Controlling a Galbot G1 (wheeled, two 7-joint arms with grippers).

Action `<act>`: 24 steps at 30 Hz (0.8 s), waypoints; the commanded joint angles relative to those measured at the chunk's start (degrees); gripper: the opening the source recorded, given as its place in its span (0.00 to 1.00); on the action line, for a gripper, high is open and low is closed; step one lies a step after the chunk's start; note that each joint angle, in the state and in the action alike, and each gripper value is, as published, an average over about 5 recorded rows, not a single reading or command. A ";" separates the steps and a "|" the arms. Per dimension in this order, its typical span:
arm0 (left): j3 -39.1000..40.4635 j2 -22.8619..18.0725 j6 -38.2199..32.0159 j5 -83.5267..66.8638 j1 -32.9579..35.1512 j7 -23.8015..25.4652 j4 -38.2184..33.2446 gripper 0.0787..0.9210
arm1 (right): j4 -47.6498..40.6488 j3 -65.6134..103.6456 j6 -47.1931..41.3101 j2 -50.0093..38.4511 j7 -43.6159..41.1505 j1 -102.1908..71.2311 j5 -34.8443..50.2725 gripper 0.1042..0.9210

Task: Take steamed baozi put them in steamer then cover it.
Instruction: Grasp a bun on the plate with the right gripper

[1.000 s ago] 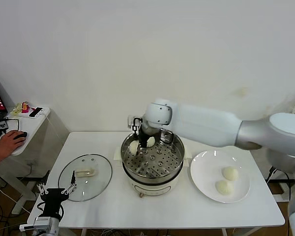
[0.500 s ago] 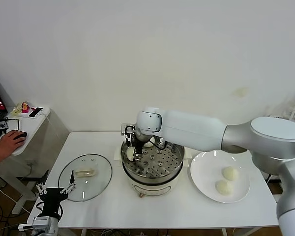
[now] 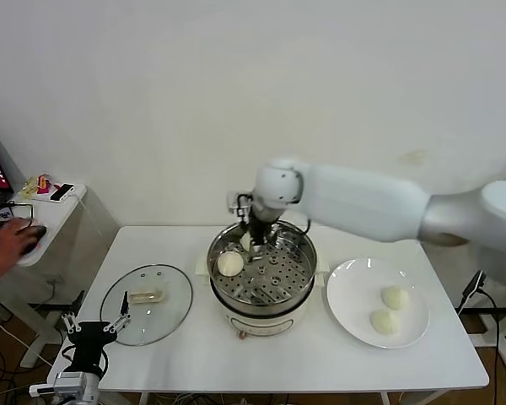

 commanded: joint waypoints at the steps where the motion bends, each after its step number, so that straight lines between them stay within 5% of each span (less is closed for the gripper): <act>1: 0.05 0.13 0.10 -0.51 0.17 0.06 -0.10 0.88 | 9.30 0.18 5.74 -14.78 -7.29 5.28 -6.07 0.88; 13: 1.37 0.42 0.20 0.86 0.72 0.12 -0.25 0.88 | 18.80 8.57 15.60 -42.64 -10.62 -11.43 -21.90 0.88; 24: 2.56 -0.24 0.05 2.11 1.38 0.08 -0.11 0.88 | 18.46 36.89 19.10 -49.11 -9.04 -48.15 -32.49 0.88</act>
